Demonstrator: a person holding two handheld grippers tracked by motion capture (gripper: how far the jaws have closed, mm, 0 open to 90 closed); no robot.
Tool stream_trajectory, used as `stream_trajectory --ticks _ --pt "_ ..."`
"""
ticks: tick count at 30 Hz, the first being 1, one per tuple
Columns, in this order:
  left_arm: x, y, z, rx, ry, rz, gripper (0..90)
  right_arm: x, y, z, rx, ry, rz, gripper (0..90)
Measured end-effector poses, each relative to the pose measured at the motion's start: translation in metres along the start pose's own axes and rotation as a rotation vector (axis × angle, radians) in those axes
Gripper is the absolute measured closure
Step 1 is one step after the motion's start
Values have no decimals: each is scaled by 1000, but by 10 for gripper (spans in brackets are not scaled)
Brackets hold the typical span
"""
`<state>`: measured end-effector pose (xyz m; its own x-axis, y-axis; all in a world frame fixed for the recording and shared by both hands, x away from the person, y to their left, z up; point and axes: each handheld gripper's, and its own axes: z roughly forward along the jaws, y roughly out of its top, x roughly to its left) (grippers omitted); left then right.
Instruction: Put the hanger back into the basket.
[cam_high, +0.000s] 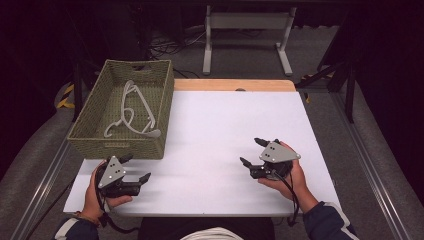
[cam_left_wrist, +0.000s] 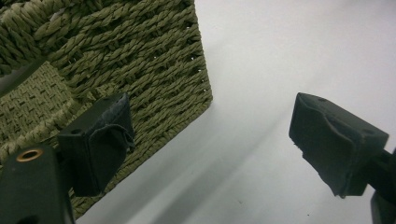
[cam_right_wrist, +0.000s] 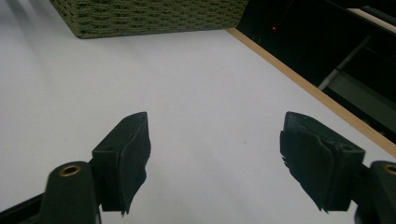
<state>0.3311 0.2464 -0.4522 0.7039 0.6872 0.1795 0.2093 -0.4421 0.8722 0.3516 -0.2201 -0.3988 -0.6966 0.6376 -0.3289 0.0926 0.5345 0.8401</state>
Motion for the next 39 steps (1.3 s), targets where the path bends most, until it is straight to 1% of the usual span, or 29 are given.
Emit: stream_trajectory --ticks 3,4,5,8,17,26,31,33,34,36,39 --pt "0 0 0 1 -1 1 142 0 -4 -2 7 -4 2 245" --pt "0 0 0 3 3 7 142 0 -5 -2 10 -5 0 244" --pt "0 0 0 2 0 1 142 0 -7 -3 10 -9 -2 243" --pt "0 0 0 3 -1 1 142 -1 -10 -5 13 -14 -6 239" --pt "0 0 0 3 0 3 142 -2 -16 -9 17 -21 6 232" --pt "0 0 0 2 4 6 140 -2 -25 -13 21 -47 7 202" --pt "0 1 0 0 -2 0 138 -3 -35 -18 21 -67 32 176" --pt "0 1 1 -1 -3 -1 136 -3 -38 -19 22 -83 25 167" --pt "0 2 1 -2 -2 -2 134 -3 -41 -21 18 -87 29 159" --pt "0 2 1 -4 1 2 130 -4 -46 -23 11 -88 42 148" --pt "0 2 2 -5 1 1 124 -6 -53 -26 13 -98 64 132"
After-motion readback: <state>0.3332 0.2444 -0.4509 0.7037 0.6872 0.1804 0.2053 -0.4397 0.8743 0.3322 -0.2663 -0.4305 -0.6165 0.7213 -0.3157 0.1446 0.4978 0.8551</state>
